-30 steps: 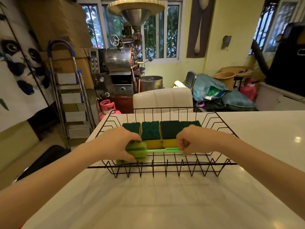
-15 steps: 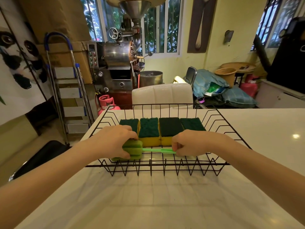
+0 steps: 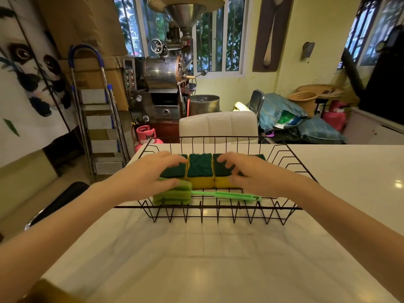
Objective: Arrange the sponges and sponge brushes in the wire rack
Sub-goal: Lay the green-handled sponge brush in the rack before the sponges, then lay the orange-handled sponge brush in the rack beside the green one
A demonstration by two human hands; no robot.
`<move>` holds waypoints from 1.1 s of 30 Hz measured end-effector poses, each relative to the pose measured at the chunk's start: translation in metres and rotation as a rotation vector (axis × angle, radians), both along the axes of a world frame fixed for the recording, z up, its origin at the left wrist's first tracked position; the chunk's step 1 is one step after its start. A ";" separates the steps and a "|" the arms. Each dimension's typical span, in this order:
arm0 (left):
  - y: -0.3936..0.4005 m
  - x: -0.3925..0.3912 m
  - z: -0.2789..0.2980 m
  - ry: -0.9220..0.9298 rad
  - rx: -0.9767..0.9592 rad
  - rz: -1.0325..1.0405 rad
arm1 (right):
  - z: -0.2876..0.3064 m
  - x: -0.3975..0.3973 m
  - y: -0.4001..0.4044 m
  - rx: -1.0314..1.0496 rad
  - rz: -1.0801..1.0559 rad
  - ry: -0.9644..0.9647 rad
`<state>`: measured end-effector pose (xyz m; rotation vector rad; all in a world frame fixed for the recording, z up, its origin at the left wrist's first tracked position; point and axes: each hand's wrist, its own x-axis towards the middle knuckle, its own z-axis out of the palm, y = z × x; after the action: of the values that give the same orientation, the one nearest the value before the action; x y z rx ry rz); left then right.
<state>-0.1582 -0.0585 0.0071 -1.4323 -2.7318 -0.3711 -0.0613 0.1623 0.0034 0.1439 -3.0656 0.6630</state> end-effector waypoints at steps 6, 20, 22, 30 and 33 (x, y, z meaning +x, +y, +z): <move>-0.039 0.042 0.018 0.089 0.246 0.002 | 0.012 0.035 -0.039 -0.213 0.072 0.297; -0.130 0.114 -0.016 -0.148 0.149 0.192 | -0.030 0.090 -0.137 -0.024 0.405 -0.011; -0.141 0.119 -0.023 -0.188 0.122 0.225 | -0.038 0.095 -0.144 -0.011 0.431 -0.039; -0.163 0.134 -0.041 -0.324 -0.018 0.260 | -0.054 0.109 -0.152 0.049 0.516 -0.070; -0.163 0.135 -0.044 -0.308 -0.075 0.269 | -0.054 0.108 -0.151 0.062 0.519 -0.070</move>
<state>-0.0228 -0.2219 -0.0371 -1.0760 -3.1616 -0.5176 0.0470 0.0115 -0.0506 0.9582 -3.1232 0.5860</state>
